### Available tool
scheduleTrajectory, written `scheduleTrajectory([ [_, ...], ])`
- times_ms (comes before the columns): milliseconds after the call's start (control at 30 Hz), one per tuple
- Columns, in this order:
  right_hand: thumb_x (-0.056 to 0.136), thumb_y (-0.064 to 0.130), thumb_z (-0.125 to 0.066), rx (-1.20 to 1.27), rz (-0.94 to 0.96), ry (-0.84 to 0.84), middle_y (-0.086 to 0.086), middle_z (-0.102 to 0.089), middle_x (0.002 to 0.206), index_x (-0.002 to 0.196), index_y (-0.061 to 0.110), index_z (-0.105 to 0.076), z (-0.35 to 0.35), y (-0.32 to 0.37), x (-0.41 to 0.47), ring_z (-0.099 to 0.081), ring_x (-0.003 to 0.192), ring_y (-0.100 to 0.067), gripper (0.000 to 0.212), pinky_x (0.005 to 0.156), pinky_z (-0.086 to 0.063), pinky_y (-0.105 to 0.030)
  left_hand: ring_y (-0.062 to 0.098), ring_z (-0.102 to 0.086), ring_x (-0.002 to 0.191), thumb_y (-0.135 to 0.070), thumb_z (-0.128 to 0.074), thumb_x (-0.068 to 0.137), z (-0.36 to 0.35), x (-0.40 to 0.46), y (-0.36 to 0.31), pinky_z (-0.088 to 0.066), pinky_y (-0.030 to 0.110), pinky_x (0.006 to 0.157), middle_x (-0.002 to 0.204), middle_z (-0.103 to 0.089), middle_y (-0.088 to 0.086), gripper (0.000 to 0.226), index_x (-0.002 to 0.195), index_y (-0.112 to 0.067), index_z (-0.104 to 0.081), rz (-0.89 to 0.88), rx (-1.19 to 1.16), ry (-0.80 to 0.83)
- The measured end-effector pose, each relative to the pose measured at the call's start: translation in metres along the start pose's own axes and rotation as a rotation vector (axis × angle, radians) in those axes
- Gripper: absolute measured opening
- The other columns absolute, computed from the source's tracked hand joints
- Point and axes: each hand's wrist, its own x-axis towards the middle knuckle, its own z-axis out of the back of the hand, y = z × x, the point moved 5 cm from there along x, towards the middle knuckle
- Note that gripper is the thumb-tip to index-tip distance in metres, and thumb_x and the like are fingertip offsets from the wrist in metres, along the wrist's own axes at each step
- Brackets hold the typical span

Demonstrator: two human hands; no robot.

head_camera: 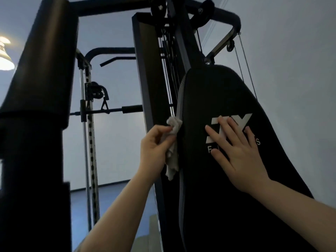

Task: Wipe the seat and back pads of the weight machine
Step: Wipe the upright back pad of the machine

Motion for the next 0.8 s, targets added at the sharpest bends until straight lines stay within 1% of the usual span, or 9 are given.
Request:
scheduleTrajectory([
  [100,0.097,0.053,-0.017,-0.001,0.007,-0.025,0.006,-0.003,0.162,0.149,0.046,-0.010,-0.001,0.001,-0.002,0.006,0.149,-0.012,0.053,0.119,-0.003,-0.050,0.009,-0.063,0.084,-0.007,-0.063,0.088,0.002,0.000,0.007,-0.049,0.027,0.079,0.085,-0.068,-0.005,0.016,0.089,-0.022,-0.066,0.023,-0.039,0.011],
  [233,0.098,0.052,-0.018,0.007,0.013,-0.046,0.004,-0.006,0.162,0.150,0.043,-0.013,-0.001,0.001,-0.002,0.003,0.149,-0.014,0.053,0.119,-0.002,-0.050,0.015,-0.064,0.099,-0.010,-0.060,0.090,-0.005,0.027,-0.001,-0.050,0.034,0.089,0.100,-0.069,-0.001,0.023,0.097,-0.031,-0.067,0.018,-0.056,0.065],
  [300,0.098,0.052,-0.018,0.003,0.012,-0.052,0.004,-0.006,0.162,0.150,0.043,-0.013,-0.002,0.001,-0.002,0.002,0.149,-0.014,0.053,0.119,-0.003,-0.051,0.016,-0.063,0.099,-0.015,-0.060,0.088,-0.003,0.017,0.002,-0.050,0.034,0.088,0.101,-0.068,-0.002,0.022,0.096,-0.034,-0.066,0.021,-0.027,0.081],
  [367,0.098,0.051,-0.019,0.007,0.013,-0.060,0.003,-0.007,0.162,0.150,0.043,-0.014,-0.002,0.001,-0.002,0.002,0.149,-0.014,0.053,0.119,-0.004,-0.052,0.018,-0.063,0.104,-0.015,-0.059,0.089,-0.002,-0.007,0.009,-0.050,0.038,0.093,0.107,-0.068,0.001,0.025,0.098,-0.038,-0.067,0.055,-0.023,0.100],
  [433,0.098,0.050,-0.020,0.013,0.019,-0.067,0.003,-0.008,0.162,0.150,0.042,-0.015,-0.001,0.001,-0.001,0.001,0.150,-0.015,0.053,0.119,-0.005,-0.053,0.020,-0.064,0.108,-0.011,-0.057,0.093,0.003,-0.040,0.021,-0.050,0.040,0.095,0.110,-0.069,0.003,0.027,0.105,-0.033,-0.067,0.128,-0.006,0.138],
  [533,0.099,0.050,-0.020,0.004,0.019,-0.084,0.003,-0.009,0.162,0.150,0.041,-0.016,-0.001,-0.001,-0.002,0.000,0.150,-0.015,0.053,0.118,-0.006,-0.054,0.018,-0.065,0.099,-0.009,-0.058,0.091,0.008,-0.080,0.029,-0.050,0.036,0.089,0.101,-0.071,0.002,0.021,0.102,-0.023,-0.069,0.167,-0.029,0.147],
  [600,0.099,0.050,-0.020,0.000,0.025,-0.085,0.003,-0.009,0.162,0.150,0.041,-0.016,-0.002,-0.001,-0.002,0.000,0.150,-0.015,0.053,0.119,-0.006,-0.054,0.012,-0.063,0.092,-0.010,-0.059,0.090,0.008,-0.069,0.023,-0.050,0.030,0.084,0.095,-0.069,-0.002,0.018,0.097,-0.024,-0.069,0.117,-0.009,0.087],
  [700,0.098,0.050,-0.020,0.019,0.024,-0.084,0.002,-0.009,0.162,0.150,0.041,-0.016,-0.002,-0.001,-0.001,0.000,0.150,-0.015,0.053,0.119,-0.005,-0.054,0.004,-0.063,0.094,-0.005,-0.056,0.093,-0.002,-0.038,0.010,-0.049,0.020,0.084,0.097,-0.068,-0.008,0.024,0.099,-0.026,-0.066,0.052,0.056,0.040],
  [800,0.098,0.050,-0.021,0.024,0.032,-0.097,0.002,-0.009,0.162,0.150,0.040,-0.019,-0.003,-0.001,-0.001,-0.001,0.150,-0.016,0.053,0.119,-0.005,-0.054,0.006,-0.064,0.097,-0.012,-0.058,0.090,-0.001,-0.065,0.019,-0.048,0.022,0.086,0.099,-0.069,-0.007,0.019,0.101,-0.025,-0.066,0.059,0.084,0.050],
])
